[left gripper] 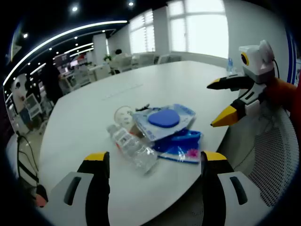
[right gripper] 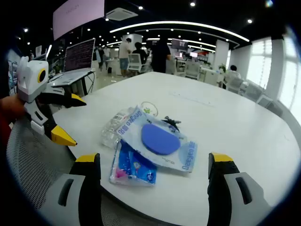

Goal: Arrange the tabletop items into an orderly group along one side of the table until the central work area is clear of visible clutter.

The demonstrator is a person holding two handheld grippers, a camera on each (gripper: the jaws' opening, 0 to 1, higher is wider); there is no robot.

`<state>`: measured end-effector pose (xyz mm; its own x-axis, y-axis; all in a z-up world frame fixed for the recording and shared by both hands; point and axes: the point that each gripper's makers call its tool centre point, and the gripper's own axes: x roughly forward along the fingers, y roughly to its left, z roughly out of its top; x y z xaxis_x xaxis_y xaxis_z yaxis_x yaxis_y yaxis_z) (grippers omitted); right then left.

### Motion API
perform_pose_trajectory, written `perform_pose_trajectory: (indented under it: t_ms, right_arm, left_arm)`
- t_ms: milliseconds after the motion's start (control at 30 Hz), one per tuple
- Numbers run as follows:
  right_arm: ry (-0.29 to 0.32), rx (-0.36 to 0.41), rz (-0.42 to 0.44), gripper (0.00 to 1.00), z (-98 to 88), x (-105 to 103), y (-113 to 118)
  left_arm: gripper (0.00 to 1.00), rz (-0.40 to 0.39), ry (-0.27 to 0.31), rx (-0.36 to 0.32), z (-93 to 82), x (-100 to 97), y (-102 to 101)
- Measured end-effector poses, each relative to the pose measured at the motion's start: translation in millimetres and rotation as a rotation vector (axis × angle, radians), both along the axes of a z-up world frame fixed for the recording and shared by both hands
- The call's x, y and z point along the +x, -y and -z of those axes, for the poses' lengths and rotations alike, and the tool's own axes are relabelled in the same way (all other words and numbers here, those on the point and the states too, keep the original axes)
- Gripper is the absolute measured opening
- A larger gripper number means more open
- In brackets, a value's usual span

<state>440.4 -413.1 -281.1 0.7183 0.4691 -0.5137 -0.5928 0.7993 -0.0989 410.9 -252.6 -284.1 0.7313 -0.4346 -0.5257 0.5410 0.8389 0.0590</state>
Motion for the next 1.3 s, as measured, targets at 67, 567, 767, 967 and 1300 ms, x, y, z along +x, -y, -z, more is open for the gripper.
perform_pose_trajectory:
  t_ms: [67,567,767,967,1300]
  right_arm:
    - [0.0,0.001,0.0,0.94,-0.1,-0.1,-0.2]
    - [0.003,0.001,0.0,0.94,-0.6,0.5,-0.1]
    - [0.005,0.002,0.001,0.94,-1.2,0.8,0.1]
    - [0.009,0.001,0.001,0.94,-1.7,0.9,0.5]
    - [0.007,-0.002,0.0,0.94,-1.2,1.0,0.3]
  left_arm:
    - [0.77,0.0,0.0,0.0,0.0,0.0,0.0]
    - [0.77,-0.001,0.004,-0.001,-0.7,0.9,0.0]
    - [0.77,-0.001,0.006,-0.001,-1.4,1.2,0.4]
    - [0.77,-0.003,0.014,-0.004,-2.8,1.3,0.1]
    - [0.77,-0.001,0.018,-0.011,-4.2,2.1,0.4]
